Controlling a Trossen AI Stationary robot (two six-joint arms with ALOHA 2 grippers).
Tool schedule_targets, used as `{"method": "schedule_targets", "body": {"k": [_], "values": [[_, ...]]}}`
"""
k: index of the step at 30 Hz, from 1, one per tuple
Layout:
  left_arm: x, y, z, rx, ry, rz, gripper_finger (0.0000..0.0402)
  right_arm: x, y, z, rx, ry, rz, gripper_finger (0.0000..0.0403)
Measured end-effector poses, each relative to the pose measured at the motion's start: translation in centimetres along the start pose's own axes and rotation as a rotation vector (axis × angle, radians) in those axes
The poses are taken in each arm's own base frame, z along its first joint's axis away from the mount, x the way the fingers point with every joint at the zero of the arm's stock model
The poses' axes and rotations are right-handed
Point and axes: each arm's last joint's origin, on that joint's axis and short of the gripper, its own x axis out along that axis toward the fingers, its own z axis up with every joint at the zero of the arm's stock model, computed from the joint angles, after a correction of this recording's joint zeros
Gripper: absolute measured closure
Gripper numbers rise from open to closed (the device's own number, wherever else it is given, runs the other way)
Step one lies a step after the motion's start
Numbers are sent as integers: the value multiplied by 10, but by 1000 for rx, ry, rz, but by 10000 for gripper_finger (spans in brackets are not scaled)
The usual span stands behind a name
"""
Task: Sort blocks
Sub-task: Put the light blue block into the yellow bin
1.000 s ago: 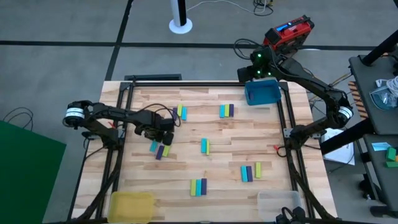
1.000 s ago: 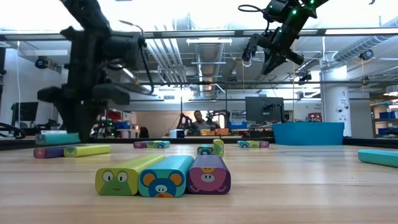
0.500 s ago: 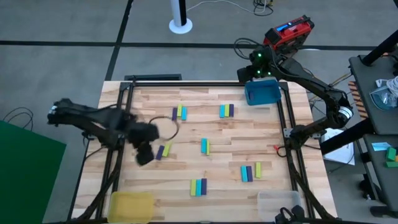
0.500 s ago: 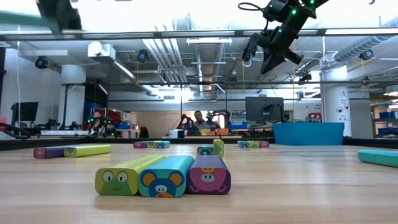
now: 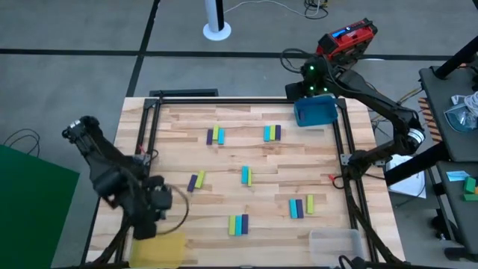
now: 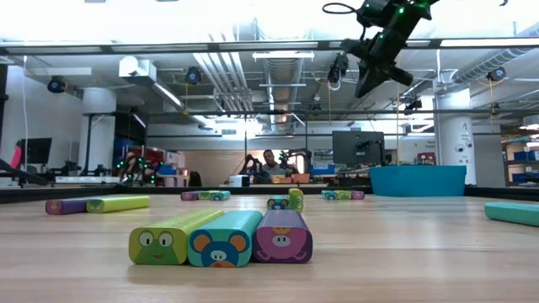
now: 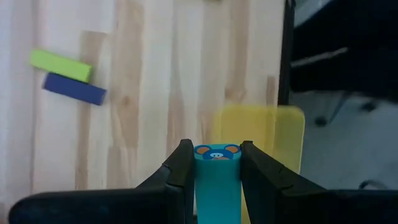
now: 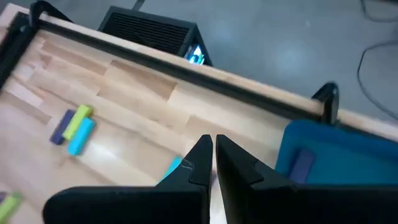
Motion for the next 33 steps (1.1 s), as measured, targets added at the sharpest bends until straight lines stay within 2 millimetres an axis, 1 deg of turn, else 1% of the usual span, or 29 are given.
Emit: {"method": "schedule_targets", "body": {"k": [6, 9, 12, 17, 22, 28, 33], "values": [[14, -25, -25, 142, 29, 27, 330, -26, 17, -7, 30, 8, 44, 390], [22, -36, -32, 182, 33, 9, 330, -38, 25, -9, 36, 3, 69, 390], [31, -47, -38, 213, 29, -14, 330, -44, 32, -13, 52, -1, 90, 390], [53, -62, -42, 246, 23, -37, 330, -45, 44, -20, 53, 20, 119, 390], [72, -68, -43, 303, 54, 5, 330, -40, 55, -27, 30, 53, 137, 390], [84, -74, -48, 304, 68, 12, 317, -37, 58, -28, 27, 45, 107, 390], [87, -76, -48, 301, 67, 5, 314, -37, 58, -28, 44, 36, 94, 390]]}}
